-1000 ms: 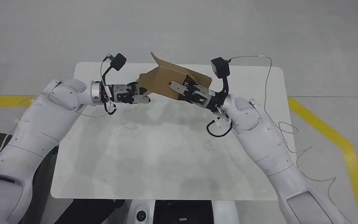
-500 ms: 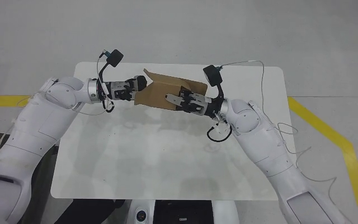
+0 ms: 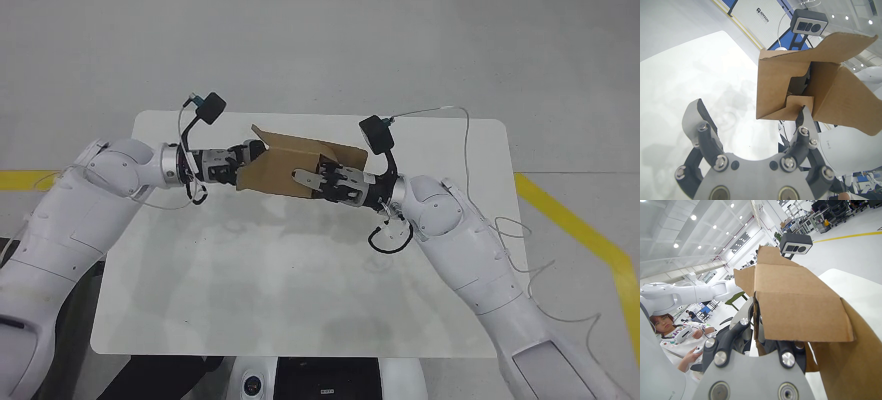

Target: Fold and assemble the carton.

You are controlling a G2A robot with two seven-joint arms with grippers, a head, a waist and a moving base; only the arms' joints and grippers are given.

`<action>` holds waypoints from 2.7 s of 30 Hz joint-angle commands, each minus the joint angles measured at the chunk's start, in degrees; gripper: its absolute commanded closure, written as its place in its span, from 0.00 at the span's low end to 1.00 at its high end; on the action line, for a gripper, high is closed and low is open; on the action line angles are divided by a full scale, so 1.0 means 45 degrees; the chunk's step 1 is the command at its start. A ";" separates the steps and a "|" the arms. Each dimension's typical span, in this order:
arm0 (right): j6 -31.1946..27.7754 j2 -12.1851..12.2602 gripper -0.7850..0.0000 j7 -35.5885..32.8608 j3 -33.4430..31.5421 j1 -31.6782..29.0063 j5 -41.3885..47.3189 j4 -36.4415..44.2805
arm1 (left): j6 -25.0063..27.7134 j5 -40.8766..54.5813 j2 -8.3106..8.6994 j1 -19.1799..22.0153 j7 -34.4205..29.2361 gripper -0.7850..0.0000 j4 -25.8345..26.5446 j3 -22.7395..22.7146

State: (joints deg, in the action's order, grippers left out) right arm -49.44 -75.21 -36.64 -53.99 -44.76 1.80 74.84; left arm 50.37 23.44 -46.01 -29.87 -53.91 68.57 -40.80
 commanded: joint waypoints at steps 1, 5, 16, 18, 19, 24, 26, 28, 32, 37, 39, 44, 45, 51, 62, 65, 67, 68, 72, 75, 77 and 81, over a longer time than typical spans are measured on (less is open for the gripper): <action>0.0021 0.0002 1.00 0.0020 -0.0002 -0.0005 -0.0023 0.0014 | -0.0004 0.0010 0.0014 -0.0008 -0.0004 0.00 0.0021 0.0013; 0.0050 -0.0008 1.00 0.0081 0.0026 -0.0004 -0.0041 0.0039 | -0.0021 0.0012 0.0035 -0.0001 -0.0021 0.00 0.0051 0.0042; 0.0044 -0.0037 1.00 0.0160 0.0129 0.0016 -0.0092 -0.0023 | 0.0016 0.0004 0.0077 0.0046 0.0016 0.00 0.0048 0.0131; 0.0038 -0.0033 1.00 0.0156 0.0121 0.0008 -0.0131 -0.0039 | 0.0041 0.0082 0.0083 0.0089 0.0041 0.00 -0.0093 0.0092; 0.0045 -0.0030 1.00 0.0157 0.0115 -0.0001 -0.0126 -0.0057 | 0.0057 0.0138 0.0084 0.0121 0.0057 0.00 -0.0189 0.0060; 0.0035 -0.0005 1.00 0.0092 0.0067 -0.0028 -0.0146 -0.0101 | 0.0088 0.0403 0.0066 0.0326 0.0088 0.00 -0.0685 -0.0096; 0.0041 0.0008 1.00 0.0081 0.0042 -0.0061 -0.0148 -0.0103 | 0.0099 0.0546 0.0049 0.0400 0.0100 0.00 -0.0893 -0.0161; 0.0032 0.0022 1.00 -0.0021 0.0064 -0.0120 -0.0140 -0.0073 | 0.0066 0.0726 0.0024 0.0473 0.0066 0.00 -0.1140 -0.0227; -0.0106 0.0067 1.00 -0.0764 0.0261 -0.0196 0.0224 -0.0042 | 0.0036 0.0852 -0.0058 0.0613 0.0036 0.00 -0.1535 -0.0306; -0.0102 0.0110 1.00 -0.1243 0.0400 -0.0277 0.0393 0.0047 | 0.0044 0.0957 -0.0172 0.0730 0.0045 0.00 -0.1867 -0.0400; -0.0126 0.0112 1.00 -0.1370 0.0486 -0.0303 0.0525 0.0081 | 0.0016 0.0971 -0.0222 0.0759 0.0017 0.00 -0.1899 -0.0411; -0.0093 0.0100 1.00 -0.1426 0.0617 -0.0258 0.0564 0.0055 | 0.0042 0.0797 -0.0298 0.0729 0.0042 0.00 -0.1628 -0.0393; -0.0097 0.0093 1.00 -0.1356 0.0612 -0.0233 0.0596 0.0032 | 0.0056 0.0742 -0.0296 0.0702 0.0056 0.00 -0.1547 -0.0386; -0.0205 0.0072 1.00 -0.0805 0.0423 -0.0110 0.0758 -0.0157 | 0.0157 0.0626 -0.0238 0.0469 0.0158 0.00 -0.1237 -0.0404; -0.0273 0.0125 1.00 -0.0621 0.0138 0.0047 0.0650 -0.0157 | 0.0192 0.0415 -0.0097 0.0237 0.0192 0.00 -0.0640 -0.0355; -0.0290 0.0118 1.00 -0.0592 0.0169 0.0066 0.0619 -0.0129 | 0.0188 0.0357 -0.0074 0.0213 0.0188 0.00 -0.0531 -0.0295; -0.0312 0.0111 1.00 -0.0613 0.0222 0.0069 0.0559 -0.0117 | 0.0184 0.0334 -0.0063 0.0206 0.0184 0.00 -0.0479 -0.0253; -0.0311 0.0107 1.00 -0.0600 0.0243 0.0066 0.0550 -0.0107 | 0.0187 0.0312 -0.0057 0.0210 0.0187 0.00 -0.0461 -0.0236; -0.0296 0.0099 1.00 -0.0627 0.0318 0.0068 0.0540 -0.0066 | 0.0183 0.0332 -0.0042 0.0224 0.0183 0.00 -0.0428 -0.0179; -0.0326 0.0097 1.00 -0.0666 0.0355 0.0086 0.0528 -0.0073 | 0.0172 0.0322 -0.0032 0.0241 0.0172 0.00 -0.0403 -0.0138; -0.0320 0.0093 1.00 -0.0730 0.0413 0.0090 0.0558 -0.0072 | 0.0169 0.0340 -0.0024 0.0250 0.0169 0.00 -0.0393 -0.0118; -0.0330 0.0085 1.00 -0.0820 0.0509 0.0097 0.0633 -0.0051 | 0.0154 0.0368 -0.0010 0.0256 0.0153 0.00 -0.0353 -0.0076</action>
State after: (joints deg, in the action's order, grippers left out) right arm -50.91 -74.82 -40.26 -51.78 -44.33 4.63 74.61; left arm 51.10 25.04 -46.07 -28.72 -53.18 66.88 -41.20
